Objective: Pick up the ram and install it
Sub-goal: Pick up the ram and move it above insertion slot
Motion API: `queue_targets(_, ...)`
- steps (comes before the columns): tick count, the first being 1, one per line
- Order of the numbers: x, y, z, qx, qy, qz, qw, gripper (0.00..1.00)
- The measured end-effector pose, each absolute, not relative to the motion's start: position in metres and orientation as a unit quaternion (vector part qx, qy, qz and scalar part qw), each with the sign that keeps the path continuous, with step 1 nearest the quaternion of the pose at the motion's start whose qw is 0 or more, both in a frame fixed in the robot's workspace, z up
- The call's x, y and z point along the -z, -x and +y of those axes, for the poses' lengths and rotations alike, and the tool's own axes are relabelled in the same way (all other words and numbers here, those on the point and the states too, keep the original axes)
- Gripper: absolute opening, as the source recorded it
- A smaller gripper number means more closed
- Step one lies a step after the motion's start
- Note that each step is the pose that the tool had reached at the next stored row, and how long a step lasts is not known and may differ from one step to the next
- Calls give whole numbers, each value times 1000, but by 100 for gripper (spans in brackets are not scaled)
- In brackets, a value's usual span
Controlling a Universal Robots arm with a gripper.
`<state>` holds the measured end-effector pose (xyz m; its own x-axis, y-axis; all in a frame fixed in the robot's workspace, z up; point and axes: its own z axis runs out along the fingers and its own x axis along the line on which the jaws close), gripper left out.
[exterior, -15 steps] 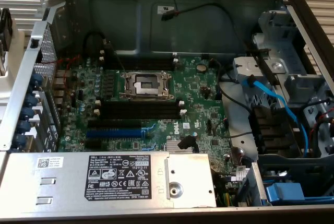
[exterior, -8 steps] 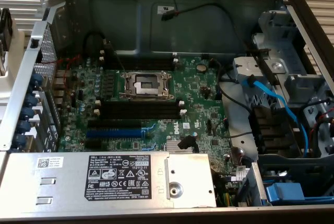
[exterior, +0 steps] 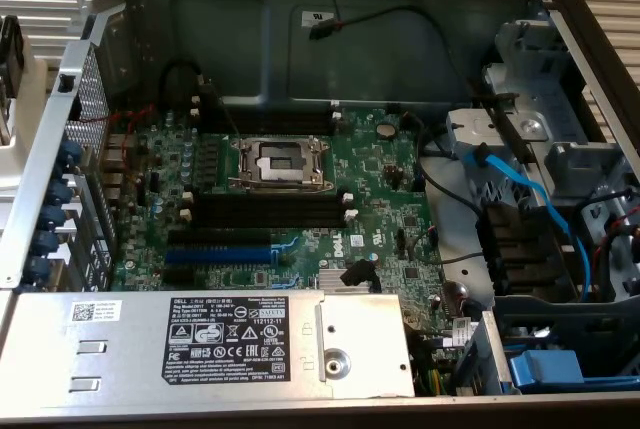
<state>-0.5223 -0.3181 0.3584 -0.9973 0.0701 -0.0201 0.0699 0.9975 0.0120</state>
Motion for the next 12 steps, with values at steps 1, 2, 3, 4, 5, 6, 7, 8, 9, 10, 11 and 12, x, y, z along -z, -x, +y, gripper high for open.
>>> queue_targets(1, -358, 522, -318, -6, -35, 999, 10, 10)
queue_targets(2, -358, 522, -318, -6, -35, 999, 10, 10)
queue_targets(3, -358, 522, -318, -6, -35, 999, 10, 10)
queue_targets(4, -358, 522, -318, -6, -35, 999, 10, 10)
queue_targets(5, -358, 522, -318, -6, -35, 999, 10, 10)
queue_targets(6, -358, 522, -318, -6, -35, 999, 10, 10)
queue_targets(7, -358, 522, -318, -6, -35, 999, 10, 10)
queue_targets(8, -358, 522, -318, -6, -35, 999, 10, 10)
queue_targets(9, -358, 522, -318, -6, -35, 999, 10, 10)
queue_targets(10, -358, 522, -318, -6, -35, 999, 10, 10)
queue_targets(11, -358, 522, -318, -6, -30, 999, 10, 10)
queue_targets(12, -358, 522, -318, -6, -21, 1000, 10, 10)
